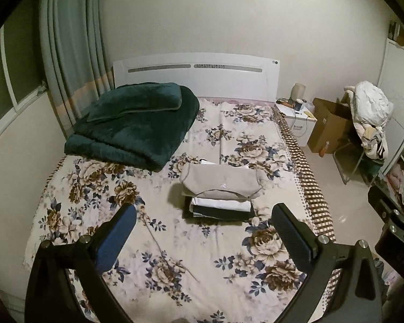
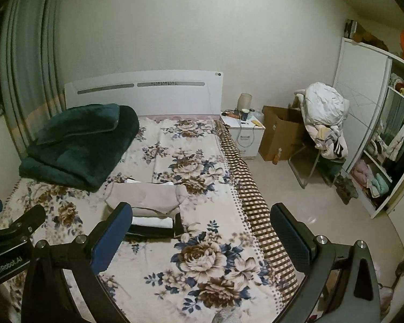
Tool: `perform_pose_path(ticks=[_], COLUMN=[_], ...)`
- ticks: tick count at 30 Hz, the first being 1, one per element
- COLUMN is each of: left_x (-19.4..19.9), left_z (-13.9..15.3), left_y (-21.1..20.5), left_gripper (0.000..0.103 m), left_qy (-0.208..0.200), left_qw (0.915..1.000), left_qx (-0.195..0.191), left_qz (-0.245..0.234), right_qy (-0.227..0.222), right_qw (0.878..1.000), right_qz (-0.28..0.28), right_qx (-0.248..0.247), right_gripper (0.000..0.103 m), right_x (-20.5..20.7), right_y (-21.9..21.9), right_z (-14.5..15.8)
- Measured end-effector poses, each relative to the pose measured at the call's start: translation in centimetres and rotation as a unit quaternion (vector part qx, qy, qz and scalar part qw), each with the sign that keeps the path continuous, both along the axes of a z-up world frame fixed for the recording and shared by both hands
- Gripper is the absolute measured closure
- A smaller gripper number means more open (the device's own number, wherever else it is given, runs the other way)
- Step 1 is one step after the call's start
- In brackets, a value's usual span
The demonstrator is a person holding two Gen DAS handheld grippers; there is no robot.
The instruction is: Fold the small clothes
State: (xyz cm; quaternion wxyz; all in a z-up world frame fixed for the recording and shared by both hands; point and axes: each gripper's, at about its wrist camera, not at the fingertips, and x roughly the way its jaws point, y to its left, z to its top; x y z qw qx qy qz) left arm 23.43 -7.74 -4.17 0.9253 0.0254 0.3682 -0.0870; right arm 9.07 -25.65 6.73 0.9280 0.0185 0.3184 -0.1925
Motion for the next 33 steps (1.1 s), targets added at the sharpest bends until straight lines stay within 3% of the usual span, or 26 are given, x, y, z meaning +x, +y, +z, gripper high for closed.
perform_pose_path(ticks=[11,33], left_x=[-2.1,-2.7], left_z=[1.1,2.2], left_y=[1.0,2.1], left_gripper=[0.000,0.000], left_qy=[-0.009,-0.014], left_qw=[0.9999,0.9999], left_qx=[0.004,-0.002], left_qz=[0.002,0.004], right_qy=[-0.006,-0.007], right_qw=[1.000,1.000], right_qz=[0.011,0.018], right_qx=[0.005,0.009], right_gripper=[0.000,0.000], right_x=[-2.4,-3.5], right_y=[1.6,2.3], right_z=[1.8,2.1])
